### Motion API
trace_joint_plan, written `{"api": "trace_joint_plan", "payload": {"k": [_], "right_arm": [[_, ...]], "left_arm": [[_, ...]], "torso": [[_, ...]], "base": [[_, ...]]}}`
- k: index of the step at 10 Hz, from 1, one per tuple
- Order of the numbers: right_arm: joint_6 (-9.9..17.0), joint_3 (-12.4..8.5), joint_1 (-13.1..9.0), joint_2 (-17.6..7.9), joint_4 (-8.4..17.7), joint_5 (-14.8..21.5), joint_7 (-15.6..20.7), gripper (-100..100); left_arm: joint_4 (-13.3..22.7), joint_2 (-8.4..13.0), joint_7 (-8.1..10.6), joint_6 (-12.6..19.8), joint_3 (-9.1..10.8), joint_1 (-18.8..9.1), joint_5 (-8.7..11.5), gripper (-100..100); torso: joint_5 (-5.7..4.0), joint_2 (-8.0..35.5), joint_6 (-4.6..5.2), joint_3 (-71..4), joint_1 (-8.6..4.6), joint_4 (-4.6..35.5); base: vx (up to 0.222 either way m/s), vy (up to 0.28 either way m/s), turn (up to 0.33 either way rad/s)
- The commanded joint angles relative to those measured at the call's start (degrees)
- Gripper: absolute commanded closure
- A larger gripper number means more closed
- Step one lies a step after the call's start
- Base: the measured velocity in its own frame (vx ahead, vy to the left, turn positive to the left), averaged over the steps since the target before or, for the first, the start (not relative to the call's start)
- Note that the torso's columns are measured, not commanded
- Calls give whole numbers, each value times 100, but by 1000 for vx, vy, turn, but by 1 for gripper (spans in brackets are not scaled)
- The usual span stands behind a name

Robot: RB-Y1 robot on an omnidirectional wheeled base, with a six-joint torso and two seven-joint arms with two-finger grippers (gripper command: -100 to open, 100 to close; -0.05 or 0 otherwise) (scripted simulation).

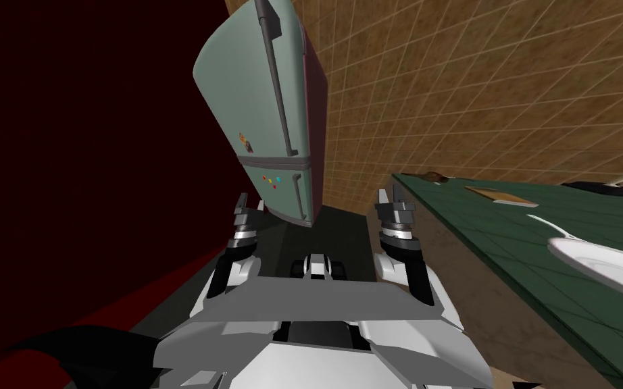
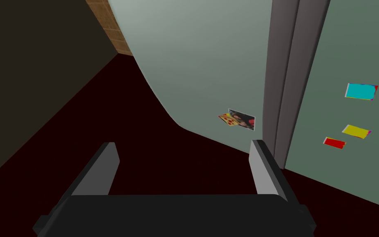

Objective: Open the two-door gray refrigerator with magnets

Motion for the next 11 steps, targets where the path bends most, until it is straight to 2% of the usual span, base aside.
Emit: {"api": "trace_joint_plan", "payload": {"k": [1, 9, 10, 11], "right_arm": [[0, 0, 0, 0, 0, 0, 0, 0], [0, 0, 1, 0, 0, 0, 0, 0], [0, 0, 1, 0, 0, 0, 0, 0], [0, 0, -1, 0, 0, 0, 0, 0]], "left_arm": [[-11, 125, 87, 321, 81, -13, 262, -100], [-106, 322, 372, 1465, 310, -4, 1211, -100], [-106, 322, 372, 1472, 310, -4, 1211, -100], [-122, 326, 412, 1634, 343, -2, 1344, -100]], "torso": [[0, -10, 0, -6, 2, -3], [3, -11, 0, -8, 11, -4], [3, -7, -1, -5, 8, -2], [2, 11, 2, 5, 9, 2]], "base": [[139, -63, 78], [162, -73, 94], [121, -77, 39], [112, -62, 55]]}}
